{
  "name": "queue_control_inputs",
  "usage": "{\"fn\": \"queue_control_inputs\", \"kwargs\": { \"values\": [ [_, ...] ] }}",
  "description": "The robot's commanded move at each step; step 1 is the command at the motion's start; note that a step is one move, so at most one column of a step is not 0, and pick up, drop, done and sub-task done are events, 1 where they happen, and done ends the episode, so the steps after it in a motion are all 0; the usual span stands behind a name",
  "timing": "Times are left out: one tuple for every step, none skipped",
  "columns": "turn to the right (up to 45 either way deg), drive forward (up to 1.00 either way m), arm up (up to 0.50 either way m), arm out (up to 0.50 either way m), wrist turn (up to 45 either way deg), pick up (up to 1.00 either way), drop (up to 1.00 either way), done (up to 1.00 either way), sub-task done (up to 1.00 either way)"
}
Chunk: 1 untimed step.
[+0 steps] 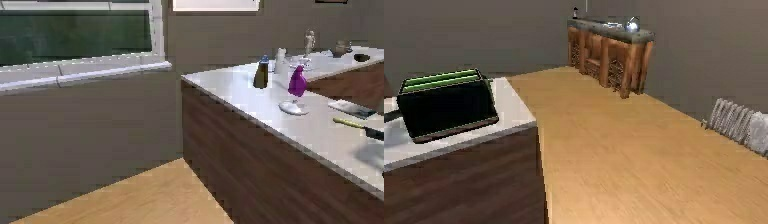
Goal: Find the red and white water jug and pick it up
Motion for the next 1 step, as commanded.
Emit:
{"fn": "queue_control_inputs", "kwargs": {
  "values": [
    [45.0,0.0,0.0,0.0,0.0,0.0,0.0,0.0,0.0]
  ]
}}
